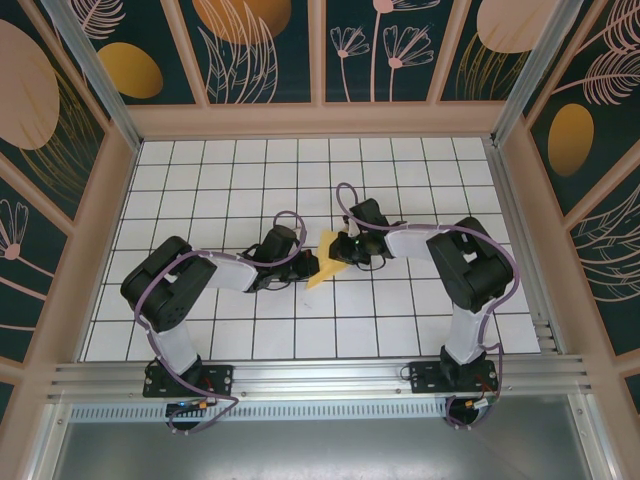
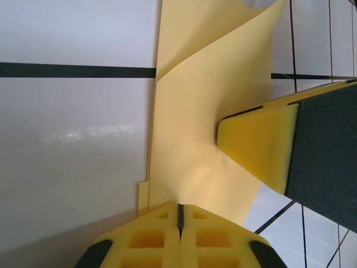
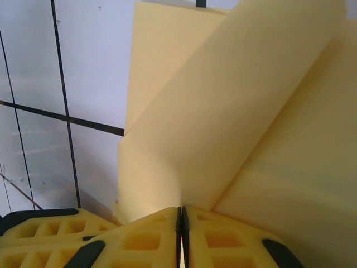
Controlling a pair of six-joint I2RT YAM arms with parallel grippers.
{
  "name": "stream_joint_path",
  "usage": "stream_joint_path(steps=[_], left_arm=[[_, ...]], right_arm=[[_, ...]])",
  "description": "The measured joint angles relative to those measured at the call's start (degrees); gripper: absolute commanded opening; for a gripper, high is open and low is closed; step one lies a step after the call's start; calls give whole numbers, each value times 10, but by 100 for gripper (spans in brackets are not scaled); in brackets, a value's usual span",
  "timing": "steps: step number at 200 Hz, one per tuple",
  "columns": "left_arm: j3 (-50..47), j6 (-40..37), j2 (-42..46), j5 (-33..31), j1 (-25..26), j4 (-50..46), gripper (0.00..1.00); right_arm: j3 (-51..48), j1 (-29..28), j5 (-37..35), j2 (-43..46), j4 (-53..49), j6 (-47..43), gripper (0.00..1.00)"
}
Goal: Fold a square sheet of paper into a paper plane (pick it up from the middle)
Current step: Fourth fold the wing at the center of the table.
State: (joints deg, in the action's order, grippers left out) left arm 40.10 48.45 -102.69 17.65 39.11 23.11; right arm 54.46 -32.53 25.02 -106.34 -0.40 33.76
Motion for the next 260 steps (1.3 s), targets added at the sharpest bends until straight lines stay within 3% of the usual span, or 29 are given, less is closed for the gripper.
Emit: stream_joint_path(steps=[133, 260], left_arm=[[1, -3, -1, 1, 0, -1, 1], [2, -11, -2, 2, 0, -2, 1]], right_arm=[[2, -22, 3, -5, 12, -1, 12], [36, 80, 16, -33, 10, -22, 12]])
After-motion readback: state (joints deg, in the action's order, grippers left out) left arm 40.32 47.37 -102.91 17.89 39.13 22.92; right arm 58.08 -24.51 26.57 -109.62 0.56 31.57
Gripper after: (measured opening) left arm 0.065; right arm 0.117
